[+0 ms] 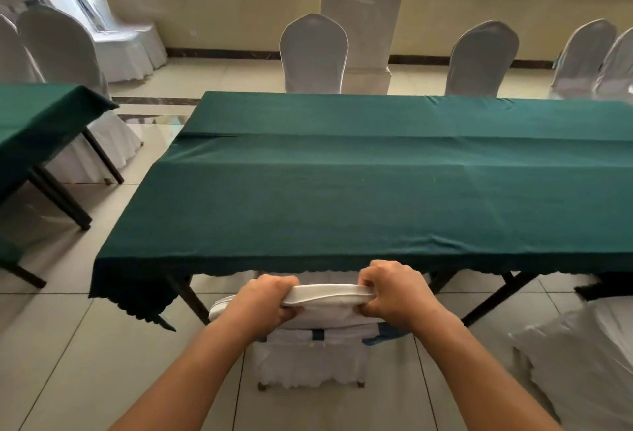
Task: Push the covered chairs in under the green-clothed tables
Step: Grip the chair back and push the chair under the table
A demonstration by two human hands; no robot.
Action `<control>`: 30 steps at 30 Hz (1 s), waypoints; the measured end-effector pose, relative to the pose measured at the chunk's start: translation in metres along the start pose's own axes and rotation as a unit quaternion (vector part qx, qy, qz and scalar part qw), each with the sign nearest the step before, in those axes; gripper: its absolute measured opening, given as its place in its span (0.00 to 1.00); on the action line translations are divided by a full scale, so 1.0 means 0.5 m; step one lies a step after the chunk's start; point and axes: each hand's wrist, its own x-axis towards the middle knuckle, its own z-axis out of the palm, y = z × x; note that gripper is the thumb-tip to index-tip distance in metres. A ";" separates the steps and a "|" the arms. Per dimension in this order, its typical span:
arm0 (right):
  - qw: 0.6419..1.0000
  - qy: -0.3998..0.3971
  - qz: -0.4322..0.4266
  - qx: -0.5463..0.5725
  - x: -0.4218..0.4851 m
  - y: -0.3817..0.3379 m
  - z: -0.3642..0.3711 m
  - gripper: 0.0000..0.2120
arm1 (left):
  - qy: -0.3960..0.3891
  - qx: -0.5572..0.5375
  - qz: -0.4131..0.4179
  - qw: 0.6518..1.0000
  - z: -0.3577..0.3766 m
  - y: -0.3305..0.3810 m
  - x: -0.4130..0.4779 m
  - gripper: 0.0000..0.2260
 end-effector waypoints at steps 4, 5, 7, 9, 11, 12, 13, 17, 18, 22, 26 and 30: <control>1.000 0.012 -0.006 0.017 0.076 0.025 -0.007 0.13 | 0.001 -0.017 -0.058 0.998 -0.022 -0.022 0.075 0.07; 1.000 0.012 -0.009 0.021 0.097 0.029 -0.009 0.13 | -0.002 -0.023 -0.066 0.998 -0.028 -0.029 0.093 0.06; 1.000 0.005 -0.014 0.025 0.132 0.032 -0.008 0.12 | -0.009 -0.018 -0.078 0.997 -0.040 -0.038 0.120 0.06; 1.000 -0.001 -0.013 0.023 0.158 0.037 -0.003 0.12 | -0.007 -0.005 -0.088 0.996 -0.045 -0.042 0.145 0.06; 1.000 0.006 0.001 0.026 0.187 0.051 0.000 0.12 | 0.002 0.000 -0.089 0.996 -0.046 -0.040 0.180 0.06; 0.999 0.015 0.011 0.031 0.201 0.061 -0.001 0.12 | 0.005 -0.001 -0.089 0.996 -0.048 -0.035 0.198 0.06; 0.999 0.025 0.020 0.034 0.216 0.072 -0.005 0.12 | 0.008 -0.002 -0.090 0.996 -0.053 -0.029 0.218 0.06; 0.999 0.018 0.029 0.042 0.269 0.110 -0.029 0.11 | -0.002 -0.001 -0.096 0.995 -0.069 -0.015 0.278 0.06; 0.999 0.013 0.026 0.040 0.277 0.115 -0.031 0.11 | -0.004 -0.001 -0.099 0.995 -0.070 -0.016 0.284 0.06; 0.999 0.009 0.019 0.034 0.278 0.124 -0.018 0.12 | -0.001 -0.004 -0.101 0.995 -0.063 -0.020 0.279 0.05; 0.999 0.010 0.029 0.038 0.264 0.119 -0.020 0.11 | -0.005 -0.003 -0.102 0.995 -0.062 -0.013 0.275 0.05; 0.997 0.018 0.048 0.062 0.233 0.099 -0.018 0.10 | 0.015 0.013 -0.103 0.994 -0.055 0.001 0.259 0.06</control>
